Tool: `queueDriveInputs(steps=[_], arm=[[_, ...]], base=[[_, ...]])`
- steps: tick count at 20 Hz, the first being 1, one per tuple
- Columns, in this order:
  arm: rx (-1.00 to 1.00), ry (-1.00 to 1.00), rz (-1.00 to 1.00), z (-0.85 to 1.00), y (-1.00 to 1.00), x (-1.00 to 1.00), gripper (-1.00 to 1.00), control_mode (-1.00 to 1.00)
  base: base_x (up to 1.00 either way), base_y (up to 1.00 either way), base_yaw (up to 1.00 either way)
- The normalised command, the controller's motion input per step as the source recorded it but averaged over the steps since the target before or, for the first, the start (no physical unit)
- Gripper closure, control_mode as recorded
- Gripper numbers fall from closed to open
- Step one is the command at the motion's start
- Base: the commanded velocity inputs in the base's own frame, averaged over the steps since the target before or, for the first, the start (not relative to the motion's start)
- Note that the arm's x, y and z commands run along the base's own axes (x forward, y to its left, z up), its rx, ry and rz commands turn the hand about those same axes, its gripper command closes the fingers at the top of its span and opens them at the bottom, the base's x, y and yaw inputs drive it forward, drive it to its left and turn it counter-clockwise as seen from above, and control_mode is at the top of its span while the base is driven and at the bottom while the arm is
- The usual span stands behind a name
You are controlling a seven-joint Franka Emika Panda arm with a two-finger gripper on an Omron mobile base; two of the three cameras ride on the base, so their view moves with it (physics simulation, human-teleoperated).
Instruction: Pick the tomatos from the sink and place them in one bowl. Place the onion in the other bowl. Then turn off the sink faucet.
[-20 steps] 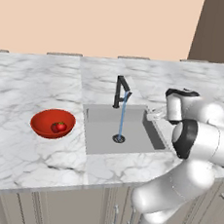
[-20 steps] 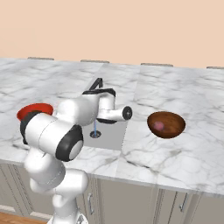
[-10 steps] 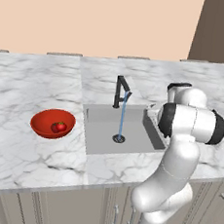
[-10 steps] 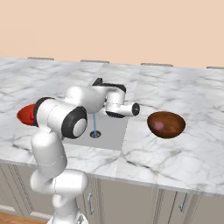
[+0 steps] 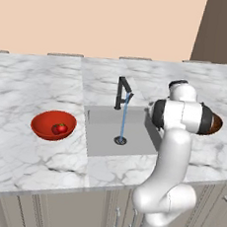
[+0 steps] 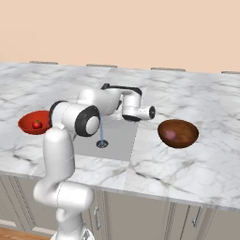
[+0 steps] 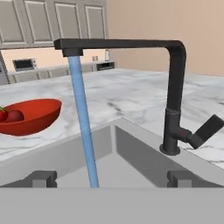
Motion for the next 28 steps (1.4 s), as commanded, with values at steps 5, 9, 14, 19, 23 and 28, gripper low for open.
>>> queueDriveInputs(steps=[5, 9, 14, 19, 23, 28], arm=[[0.02, -0.02, 0.15, -0.1, 0.0, 0.48, -1.0, -1.0], [0.0, -0.04, 0.07, -0.14, 0.05, 0.36, -1.0, -1.0], [0.0, -0.01, 0.02, -0.11, 0.07, 0.24, -1.0, -1.0], [0.0, 0.0, 0.0, 0.0, 0.04, 0.03, -1.0, -1.0], [0.0, 0.0, 0.0, 0.0, 0.0, 0.04, -1.0, -1.0], [0.01, 0.0, 0.0, 0.0, -0.02, 0.16, -1.0, -1.0]], base=[[0.0, 0.0, 0.0], [0.0, 0.0, 0.0], [0.0, 0.0, 0.0], [0.0, 0.0, 0.0], [0.0, 0.0, 0.0], [0.0, 0.0, 0.0]])
